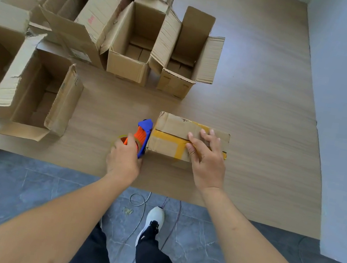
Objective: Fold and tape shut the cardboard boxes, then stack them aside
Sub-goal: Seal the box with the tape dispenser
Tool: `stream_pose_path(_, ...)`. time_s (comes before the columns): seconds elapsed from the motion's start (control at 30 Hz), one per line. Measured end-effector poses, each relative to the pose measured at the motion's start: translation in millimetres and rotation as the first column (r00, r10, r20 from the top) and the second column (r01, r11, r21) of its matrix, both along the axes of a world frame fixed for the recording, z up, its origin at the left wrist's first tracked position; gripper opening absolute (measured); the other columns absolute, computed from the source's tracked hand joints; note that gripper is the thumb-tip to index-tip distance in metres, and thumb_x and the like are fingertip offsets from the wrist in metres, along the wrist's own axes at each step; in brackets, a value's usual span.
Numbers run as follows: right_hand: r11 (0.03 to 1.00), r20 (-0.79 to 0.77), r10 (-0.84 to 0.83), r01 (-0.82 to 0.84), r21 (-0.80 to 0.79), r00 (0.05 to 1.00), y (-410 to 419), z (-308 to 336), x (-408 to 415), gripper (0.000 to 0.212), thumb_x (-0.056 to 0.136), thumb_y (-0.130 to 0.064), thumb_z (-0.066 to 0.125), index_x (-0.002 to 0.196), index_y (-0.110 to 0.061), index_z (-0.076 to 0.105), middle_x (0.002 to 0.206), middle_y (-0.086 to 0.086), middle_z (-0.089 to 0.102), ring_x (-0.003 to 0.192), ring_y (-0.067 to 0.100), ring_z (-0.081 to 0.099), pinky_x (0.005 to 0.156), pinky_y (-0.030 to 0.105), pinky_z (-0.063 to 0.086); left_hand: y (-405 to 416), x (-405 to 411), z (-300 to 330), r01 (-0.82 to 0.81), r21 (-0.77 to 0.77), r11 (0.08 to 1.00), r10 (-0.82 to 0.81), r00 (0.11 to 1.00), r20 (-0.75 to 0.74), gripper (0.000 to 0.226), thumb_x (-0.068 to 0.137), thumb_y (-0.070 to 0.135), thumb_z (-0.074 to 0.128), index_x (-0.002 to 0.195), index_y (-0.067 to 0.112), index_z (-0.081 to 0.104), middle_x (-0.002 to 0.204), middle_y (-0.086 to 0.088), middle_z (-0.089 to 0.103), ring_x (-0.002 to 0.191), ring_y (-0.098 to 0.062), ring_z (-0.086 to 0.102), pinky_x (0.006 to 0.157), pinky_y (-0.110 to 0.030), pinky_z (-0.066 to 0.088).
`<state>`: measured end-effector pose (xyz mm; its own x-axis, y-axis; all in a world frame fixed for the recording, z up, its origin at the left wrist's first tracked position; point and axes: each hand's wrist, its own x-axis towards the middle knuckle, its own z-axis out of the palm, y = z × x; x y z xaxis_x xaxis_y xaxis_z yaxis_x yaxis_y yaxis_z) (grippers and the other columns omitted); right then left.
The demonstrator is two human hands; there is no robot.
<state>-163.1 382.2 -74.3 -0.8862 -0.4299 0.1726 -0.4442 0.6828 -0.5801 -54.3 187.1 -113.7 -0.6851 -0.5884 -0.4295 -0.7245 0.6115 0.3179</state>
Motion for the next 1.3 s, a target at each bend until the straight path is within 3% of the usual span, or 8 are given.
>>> stream_pose_path(0.13, 1.0, -0.006, -0.003, 0.003, 0.004, 1.0, 0, -1, -1, 0.029, 0.1, -0.033, 0.064, 0.127, -0.027, 0.073, 0.138, 0.005, 0.06, 0.145, 0.027, 0.042, 0.124, 0.046, 0.028, -12, -4, -9, 0.077, 0.07, 0.995, -0.075, 0.997, -0.035, 0.103, 0.088, 0.032, 0.075, 0.162, 0.03, 0.002, 0.127, -0.022, 0.048, 0.117, -0.042, 0.052, 0.088, -0.049, 0.051)
stream_pose_path(0.37, 1.0, 0.016, 0.001, -0.001, -0.009, 1.0, -2, 0, 2, 0.031, 0.101, -0.035, 0.06, 0.128, -0.027, 0.072, 0.14, 0.005, 0.059, 0.147, 0.029, 0.039, 0.125, 0.046, 0.025, -45, 7, 13, -0.038, 0.229, 0.973, 0.122, 0.922, -0.367, 0.105, 0.081, 0.02, 0.076, 0.161, 0.04, 0.012, 0.086, -0.004, 0.052, 0.084, -0.026, 0.054, 0.082, -0.038, 0.05)
stream_pose_path(0.47, 0.999, 0.015, -0.02, 0.021, -0.029, 1.0, -7, -1, 7, 0.029, 0.101, -0.033, 0.062, 0.126, -0.025, 0.073, 0.139, 0.007, 0.061, 0.146, 0.031, 0.041, 0.124, 0.048, 0.026, -56, 11, 45, 0.081, 0.219, 0.972, 0.066, 0.805, -0.59, 0.1, 0.079, 0.011, 0.077, 0.161, 0.036, 0.024, 0.076, 0.001, 0.049, 0.07, -0.016, 0.05, 0.072, -0.021, 0.045)
stream_pose_path(0.57, 0.998, 0.062, -0.019, 0.022, -0.057, 0.998, -20, -2, 13, 0.028, 0.101, -0.029, 0.063, 0.127, -0.025, 0.073, 0.142, 0.007, 0.06, 0.147, 0.031, 0.04, 0.125, 0.046, 0.024, -67, 9, 78, 0.255, 0.194, 0.947, -0.058, 0.732, -0.678, 0.099, 0.076, 0.018, 0.074, 0.159, 0.04, 0.026, 0.085, -0.002, 0.054, 0.072, -0.019, 0.052, 0.076, -0.028, 0.048)
stream_pose_path(0.77, 0.957, 0.311, 0.094, 0.001, -0.291, 0.946, -48, 10, 15, 0.044, 0.099, 0.0, 0.042, 0.136, -0.01, 0.064, 0.14, 0.009, 0.062, 0.144, 0.028, 0.045, 0.127, 0.047, 0.019, -76, -13, 121, 0.547, 0.01, 0.837, -0.437, 0.68, -0.588, 0.108, 0.07, 0.017, 0.075, 0.16, 0.044, 0.02, 0.11, 0.013, 0.055, 0.095, -0.015, 0.052, 0.09, -0.03, 0.046)
stream_pose_path(0.9, 0.892, 0.481, 0.158, 0.085, -0.444, 0.862, -34, 18, 3, 0.051, 0.103, -0.003, 0.043, 0.146, -0.028, 0.054, 0.135, -0.006, 0.066, 0.13, 0.008, 0.057, 0.118, 0.037, 0.038, -80, -27, 122, 0.722, -0.083, 0.687, -0.679, 0.597, -0.427, 0.114, 0.071, 0.016, 0.082, 0.161, 0.043, 0.017, 0.104, 0.007, 0.054, 0.095, -0.02, 0.053, 0.087, -0.035, 0.049)
stream_pose_path(1.07, 0.825, 0.608, 0.258, 0.156, -0.543, 0.751, -29, 30, -2, 0.045, 0.106, -0.004, 0.048, 0.139, -0.031, 0.061, 0.139, -0.011, 0.063, 0.133, 0.004, 0.053, 0.114, 0.026, 0.041, -75, -38, 127, 0.797, -0.128, 0.59, -0.779, 0.519, -0.353, 0.114, 0.073, 0.023, 0.083, 0.162, 0.04, 0.014, 0.096, 0.008, 0.051, 0.088, -0.019, 0.05, 0.081, -0.038, 0.049)
stream_pose_path(1.3, 0.855, 0.58, 0.219, 0.132, -0.501, 0.785, -29, 30, -5, 0.033, 0.099, -0.002, 0.06, 0.107, -0.03, 0.077, 0.115, -0.003, 0.075, 0.111, 0.009, 0.067, 0.102, 0.029, 0.05, -74, -42, 131, 0.818, -0.132, 0.559, -0.812, 0.509, -0.286, 0.117, 0.071, 0.02, 0.079, 0.162, 0.043, 0.01, 0.093, 0.014, 0.045, 0.085, -0.016, 0.046, 0.081, -0.029, 0.042)
